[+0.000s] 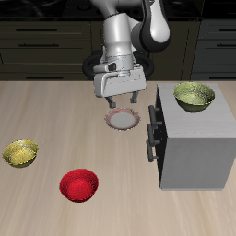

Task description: Close the bottom drawer of the white cabinet and place the green bowl on the plate

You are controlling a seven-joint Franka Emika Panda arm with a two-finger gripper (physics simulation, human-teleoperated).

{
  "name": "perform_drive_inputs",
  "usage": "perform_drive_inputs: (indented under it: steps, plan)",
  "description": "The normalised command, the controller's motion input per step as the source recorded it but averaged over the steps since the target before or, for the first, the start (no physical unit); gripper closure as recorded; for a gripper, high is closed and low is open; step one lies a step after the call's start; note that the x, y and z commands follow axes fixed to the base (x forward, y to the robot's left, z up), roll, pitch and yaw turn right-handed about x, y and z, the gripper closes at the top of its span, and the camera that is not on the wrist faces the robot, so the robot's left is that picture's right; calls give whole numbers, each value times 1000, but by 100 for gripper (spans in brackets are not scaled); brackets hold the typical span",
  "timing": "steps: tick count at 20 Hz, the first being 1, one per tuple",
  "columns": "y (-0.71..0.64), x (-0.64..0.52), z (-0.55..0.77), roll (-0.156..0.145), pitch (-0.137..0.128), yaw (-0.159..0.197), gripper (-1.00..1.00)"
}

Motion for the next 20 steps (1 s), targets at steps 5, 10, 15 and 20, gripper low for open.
perform_drive_inputs:
  steps: [5,10,15,20]
  plan:
    - [-370,-169,575,-47,9,-238,-100]
    - [-80,-43,152,-8,-5,-60,-100]
    - [-265,-260,792,-31,62,-284,-100]
    - [-28,-71,380,-4,-8,-12,-100]
